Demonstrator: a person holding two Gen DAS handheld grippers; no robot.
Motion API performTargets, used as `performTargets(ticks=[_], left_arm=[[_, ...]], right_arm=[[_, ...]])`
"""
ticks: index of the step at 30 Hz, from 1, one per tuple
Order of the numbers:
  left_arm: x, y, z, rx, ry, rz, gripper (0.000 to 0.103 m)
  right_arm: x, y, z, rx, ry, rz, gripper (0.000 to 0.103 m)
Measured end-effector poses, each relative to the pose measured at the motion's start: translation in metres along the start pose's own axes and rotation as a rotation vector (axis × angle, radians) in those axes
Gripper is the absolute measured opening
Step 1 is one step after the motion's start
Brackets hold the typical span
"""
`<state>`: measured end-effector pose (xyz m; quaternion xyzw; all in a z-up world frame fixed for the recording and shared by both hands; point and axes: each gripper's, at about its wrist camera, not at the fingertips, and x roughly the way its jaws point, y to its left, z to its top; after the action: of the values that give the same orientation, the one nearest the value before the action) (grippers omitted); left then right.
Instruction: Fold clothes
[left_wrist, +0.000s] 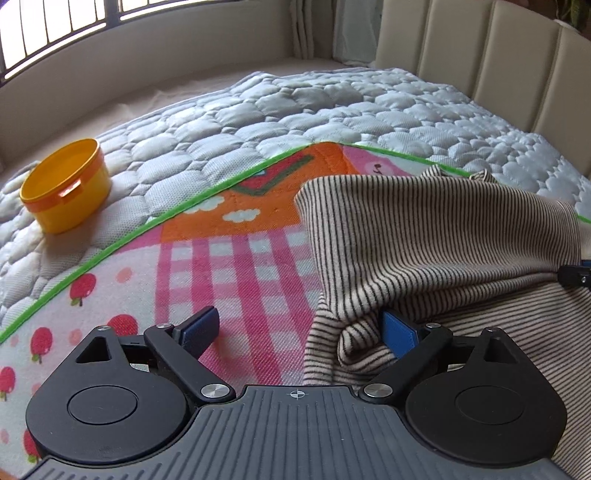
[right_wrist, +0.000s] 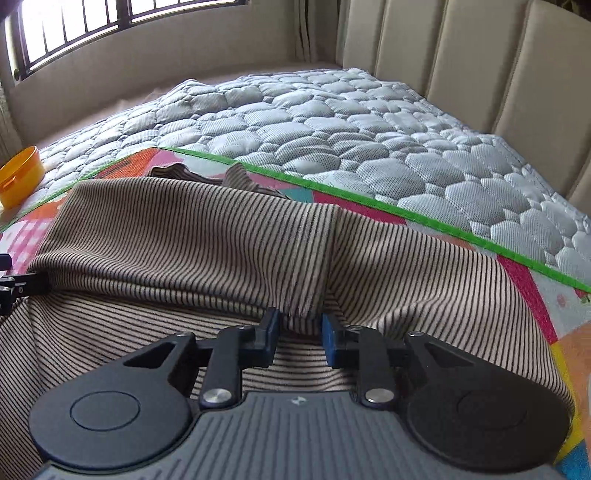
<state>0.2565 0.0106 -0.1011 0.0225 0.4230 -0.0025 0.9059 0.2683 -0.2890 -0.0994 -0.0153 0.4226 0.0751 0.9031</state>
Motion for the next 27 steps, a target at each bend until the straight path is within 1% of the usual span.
performTargets(ticks=[2,4,5,6,7,8,10,11,13,16,19,20,21,22,26,27], left_arm=[[-0.002,0.000,-0.002,0.007,0.004,0.006,0.097],[-0.005,0.003,-0.002,-0.011,0.006,-0.002,0.098],[-0.006,0.005,-0.002,-0.026,0.008,-0.007,0.098],[-0.007,0.007,-0.001,-0.046,0.012,-0.014,0.098],[-0.007,0.009,-0.001,-0.066,0.015,-0.020,0.098],[-0.007,0.010,0.000,-0.086,0.019,-0.026,0.099],[-0.008,0.011,0.001,-0.106,0.024,-0.028,0.099],[-0.008,0.010,0.001,-0.109,0.026,-0.028,0.099],[-0.010,0.010,0.001,-0.123,0.031,-0.037,0.099],[-0.015,0.012,0.000,-0.171,0.046,-0.078,0.099],[-0.017,0.016,0.000,-0.221,0.062,-0.120,0.101],[-0.017,0.015,-0.001,-0.223,0.065,-0.122,0.101],[-0.016,0.015,-0.001,-0.222,0.068,-0.121,0.101],[-0.015,0.013,-0.002,-0.214,0.070,-0.117,0.101],[-0.015,0.006,-0.003,-0.165,0.065,-0.098,0.101],[-0.015,0.006,-0.004,-0.161,0.064,-0.098,0.102]], right_arm=[[-0.010,-0.009,0.000,0.022,-0.003,0.009,0.023],[-0.037,-0.026,-0.001,0.000,-0.036,-0.024,0.029],[-0.052,-0.035,-0.002,-0.013,-0.054,-0.044,0.043],[-0.063,-0.047,-0.006,-0.021,-0.062,-0.073,0.059],[-0.073,-0.060,-0.010,-0.026,-0.067,-0.107,0.066],[-0.083,-0.074,-0.015,-0.031,-0.071,-0.140,0.069],[-0.093,-0.106,-0.028,0.034,-0.045,-0.193,0.069],[-0.094,-0.120,-0.034,0.087,-0.030,-0.204,0.069],[-0.097,-0.146,-0.048,0.257,-0.014,-0.181,0.069],[-0.103,-0.169,-0.061,0.544,-0.043,-0.039,0.069],[-0.098,-0.178,-0.063,0.777,-0.068,0.120,0.069],[-0.091,-0.180,-0.062,0.849,-0.068,0.154,0.069],[-0.082,-0.181,-0.060,0.907,-0.067,0.169,0.069],[-0.072,-0.181,-0.057,0.940,-0.070,0.163,0.069],[-0.027,-0.178,-0.050,0.997,-0.073,0.064,0.068],[-0.021,-0.174,-0.047,0.964,-0.091,0.032,0.068]])
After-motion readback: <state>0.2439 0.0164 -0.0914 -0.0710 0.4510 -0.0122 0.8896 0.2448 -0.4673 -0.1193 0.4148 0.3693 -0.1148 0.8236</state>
